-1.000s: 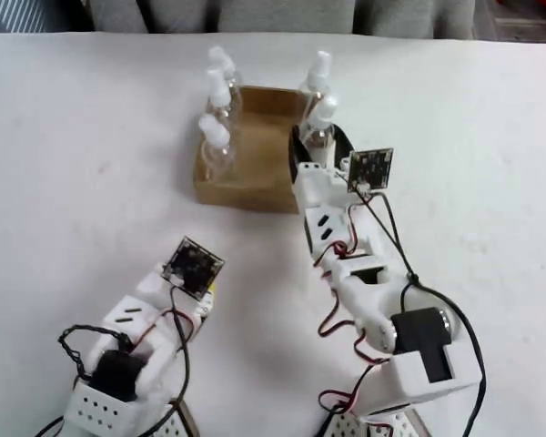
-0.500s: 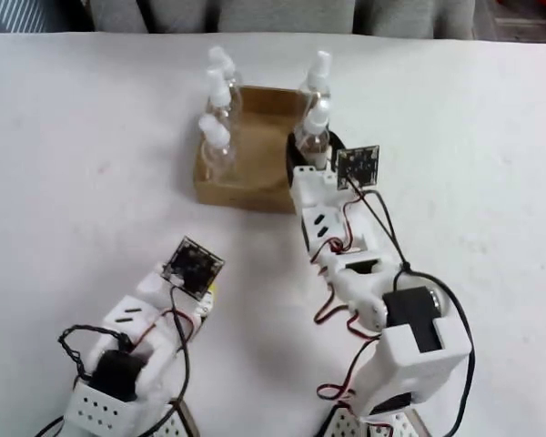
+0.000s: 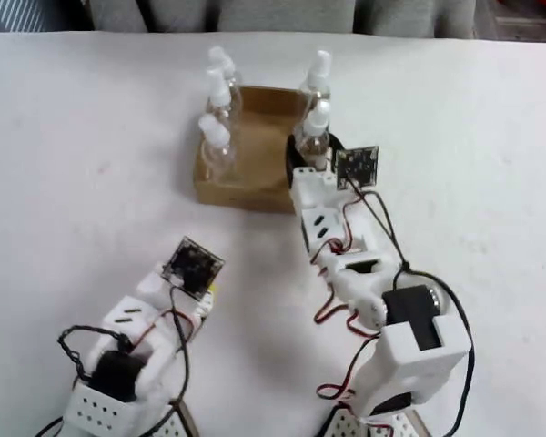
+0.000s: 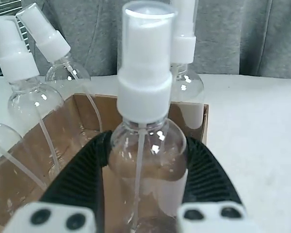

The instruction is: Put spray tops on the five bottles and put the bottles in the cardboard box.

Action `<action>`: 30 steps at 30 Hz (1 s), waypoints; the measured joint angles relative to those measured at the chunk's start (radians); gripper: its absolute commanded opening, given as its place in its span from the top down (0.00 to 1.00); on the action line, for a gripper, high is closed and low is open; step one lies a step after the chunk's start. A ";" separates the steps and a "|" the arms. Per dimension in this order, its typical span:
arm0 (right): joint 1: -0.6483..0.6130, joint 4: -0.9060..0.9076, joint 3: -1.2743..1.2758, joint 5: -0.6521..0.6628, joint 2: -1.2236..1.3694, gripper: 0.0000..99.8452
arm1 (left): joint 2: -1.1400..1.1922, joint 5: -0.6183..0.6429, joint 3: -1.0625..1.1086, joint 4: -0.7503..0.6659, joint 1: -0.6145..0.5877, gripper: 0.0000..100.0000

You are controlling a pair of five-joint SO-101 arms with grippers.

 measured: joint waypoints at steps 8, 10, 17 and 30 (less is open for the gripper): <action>0.000 0.000 0.000 0.000 0.009 0.94 | 0.000 0.000 0.000 0.000 0.000 0.98; 0.000 0.000 0.000 0.000 0.009 0.88 | 0.000 0.000 0.000 0.000 0.000 0.98; -0.002 0.000 0.000 0.000 0.009 0.82 | 0.000 0.000 0.000 0.000 0.000 0.98; -0.002 0.000 0.000 0.000 0.009 0.82 | 0.000 0.000 0.000 0.000 0.000 0.98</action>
